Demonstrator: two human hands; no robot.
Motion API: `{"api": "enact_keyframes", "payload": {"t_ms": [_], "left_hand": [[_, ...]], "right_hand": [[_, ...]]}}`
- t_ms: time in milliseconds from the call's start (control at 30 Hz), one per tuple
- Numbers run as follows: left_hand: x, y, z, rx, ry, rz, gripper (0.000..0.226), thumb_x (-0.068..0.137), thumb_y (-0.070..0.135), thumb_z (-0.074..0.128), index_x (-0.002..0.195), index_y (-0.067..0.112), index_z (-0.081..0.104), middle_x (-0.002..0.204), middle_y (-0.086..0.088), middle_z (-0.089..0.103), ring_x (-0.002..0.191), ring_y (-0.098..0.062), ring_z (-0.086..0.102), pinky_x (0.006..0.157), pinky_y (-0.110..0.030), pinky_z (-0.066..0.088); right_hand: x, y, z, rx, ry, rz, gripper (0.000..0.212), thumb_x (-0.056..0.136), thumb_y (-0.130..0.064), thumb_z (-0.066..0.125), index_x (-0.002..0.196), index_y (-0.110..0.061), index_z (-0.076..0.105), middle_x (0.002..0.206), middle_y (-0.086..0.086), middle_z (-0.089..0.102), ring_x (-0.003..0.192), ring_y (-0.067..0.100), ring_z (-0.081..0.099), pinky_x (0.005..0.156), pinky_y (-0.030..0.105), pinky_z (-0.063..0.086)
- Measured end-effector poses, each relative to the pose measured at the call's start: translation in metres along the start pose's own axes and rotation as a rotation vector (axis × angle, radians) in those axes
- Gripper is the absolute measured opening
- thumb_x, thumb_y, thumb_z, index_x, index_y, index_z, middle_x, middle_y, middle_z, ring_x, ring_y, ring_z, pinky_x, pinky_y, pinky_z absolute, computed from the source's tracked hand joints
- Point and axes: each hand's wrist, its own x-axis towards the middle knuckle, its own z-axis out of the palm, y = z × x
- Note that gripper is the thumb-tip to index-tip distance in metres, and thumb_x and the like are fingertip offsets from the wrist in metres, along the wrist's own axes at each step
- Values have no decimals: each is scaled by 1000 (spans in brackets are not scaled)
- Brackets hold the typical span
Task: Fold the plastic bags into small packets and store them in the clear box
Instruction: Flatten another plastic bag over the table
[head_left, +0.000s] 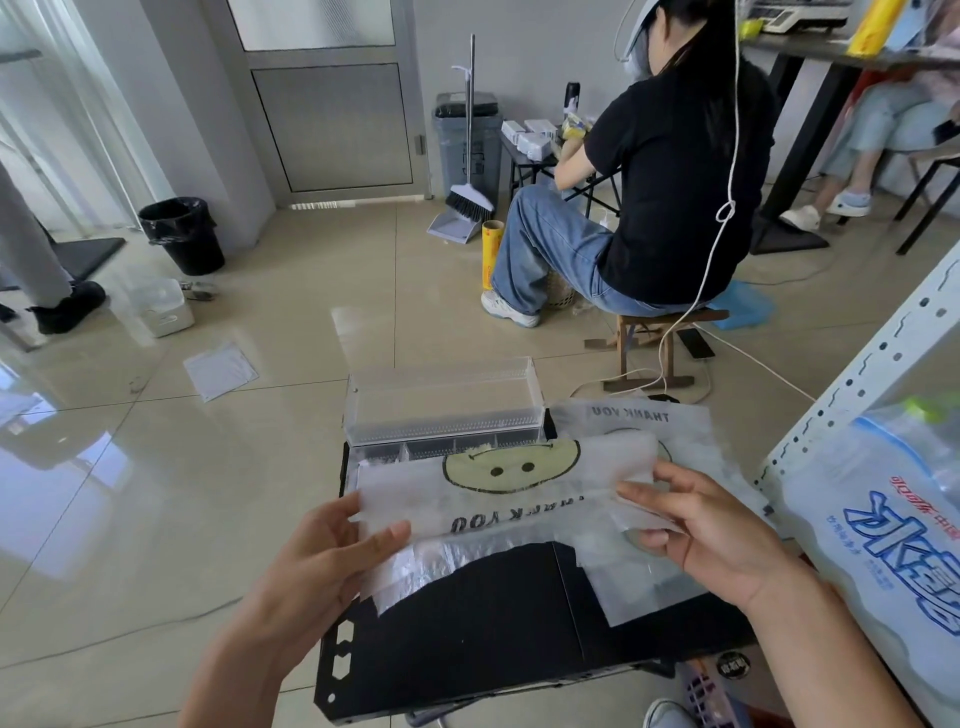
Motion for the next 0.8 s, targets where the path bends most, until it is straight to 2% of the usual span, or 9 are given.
{"api": "enact_keyframes", "payload": {"t_ms": [67,133,167,367,500,567,633,700,800], "left_hand": [[-1,1,0,56,-18,23,31,93,-14,59,120,1,67,106,-13,76,90,-22,75,70,-19,59],[2,2,0,98,-49,14,42,90,-31,37,101,-1,64,76,-8,63,59,-16,59,51,-17,49],[2,3,2,93,-47,3,45,87,-33,28,98,-3,60,70,-6,59,54,-14,54,48,-17,46],[1,7,11,52,-35,37,45,91,-31,28,95,0,60,93,-20,62,65,-32,57,54,-35,55],[-5,16,11,68,-71,94,16,79,-7,58,93,-1,63,87,-15,59,67,-29,55,59,-31,50],[-9,20,10,61,-116,92,31,67,13,67,92,-6,64,90,-18,59,70,-29,57,61,-31,51],[-12,24,11,-28,-132,35,46,65,27,65,93,-10,64,95,-22,60,75,-35,59,63,-37,54],[-12,25,14,-44,-107,-3,48,76,37,64,94,-9,64,96,-23,62,79,-39,62,62,-41,54],[-10,22,19,166,-22,31,47,87,44,70,96,-1,63,90,-21,63,77,-34,64,59,-35,53]], "right_hand": [[0,-1,-2,-7,-60,1,13,88,1,67,98,-6,70,88,8,66,67,13,54,45,21,43],[-2,-1,-4,-77,-134,1,16,100,0,53,101,-9,66,88,8,61,65,14,53,46,22,42],[-2,-2,-4,-95,-153,-3,19,102,0,49,101,-11,64,85,7,60,63,15,54,47,22,42],[-5,-6,1,70,-131,-42,19,96,-1,49,94,-6,68,78,11,62,57,18,57,45,24,46],[-10,-11,3,226,-90,-2,27,91,-17,48,84,-1,69,83,15,64,59,25,59,46,30,48],[-10,-11,0,172,-95,17,36,98,-28,48,82,0,65,78,12,61,58,22,57,49,30,46],[-6,-9,-4,24,-123,2,34,95,-34,65,81,-3,66,77,10,60,61,18,59,53,28,48],[-3,-4,-8,-170,-144,-32,26,82,-25,85,89,-6,69,84,8,62,72,16,62,60,26,53],[-1,3,-12,-395,-95,-88,34,82,-13,84,113,-15,71,84,3,71,85,17,71,72,26,56]]}}
